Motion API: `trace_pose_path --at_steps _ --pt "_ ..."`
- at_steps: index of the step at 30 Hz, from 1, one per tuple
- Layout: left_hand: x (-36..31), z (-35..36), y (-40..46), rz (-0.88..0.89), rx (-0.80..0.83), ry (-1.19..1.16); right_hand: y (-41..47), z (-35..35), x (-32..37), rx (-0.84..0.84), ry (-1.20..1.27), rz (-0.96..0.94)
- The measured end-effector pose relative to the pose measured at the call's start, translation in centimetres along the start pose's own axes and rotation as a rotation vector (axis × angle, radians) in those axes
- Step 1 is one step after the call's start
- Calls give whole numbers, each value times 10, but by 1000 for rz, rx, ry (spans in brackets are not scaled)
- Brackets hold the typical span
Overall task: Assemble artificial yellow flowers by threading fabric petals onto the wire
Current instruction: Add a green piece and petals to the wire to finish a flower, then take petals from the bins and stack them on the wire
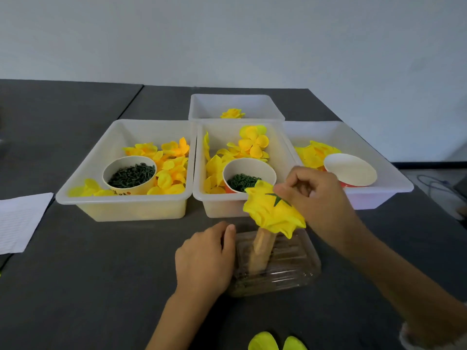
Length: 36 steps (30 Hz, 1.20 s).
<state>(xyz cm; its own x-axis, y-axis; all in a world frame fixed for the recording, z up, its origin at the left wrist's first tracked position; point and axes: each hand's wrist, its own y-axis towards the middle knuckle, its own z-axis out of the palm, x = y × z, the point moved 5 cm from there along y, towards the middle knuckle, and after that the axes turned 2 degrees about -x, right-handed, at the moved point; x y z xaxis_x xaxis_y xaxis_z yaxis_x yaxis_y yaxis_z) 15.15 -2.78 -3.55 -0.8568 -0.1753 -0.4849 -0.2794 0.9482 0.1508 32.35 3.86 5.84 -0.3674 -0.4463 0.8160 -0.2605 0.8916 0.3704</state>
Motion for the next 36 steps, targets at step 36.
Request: trace_pose_path --at_steps 36 --pt "8 4 9 -17 -97 -89 171 -21 -90 120 306 691"
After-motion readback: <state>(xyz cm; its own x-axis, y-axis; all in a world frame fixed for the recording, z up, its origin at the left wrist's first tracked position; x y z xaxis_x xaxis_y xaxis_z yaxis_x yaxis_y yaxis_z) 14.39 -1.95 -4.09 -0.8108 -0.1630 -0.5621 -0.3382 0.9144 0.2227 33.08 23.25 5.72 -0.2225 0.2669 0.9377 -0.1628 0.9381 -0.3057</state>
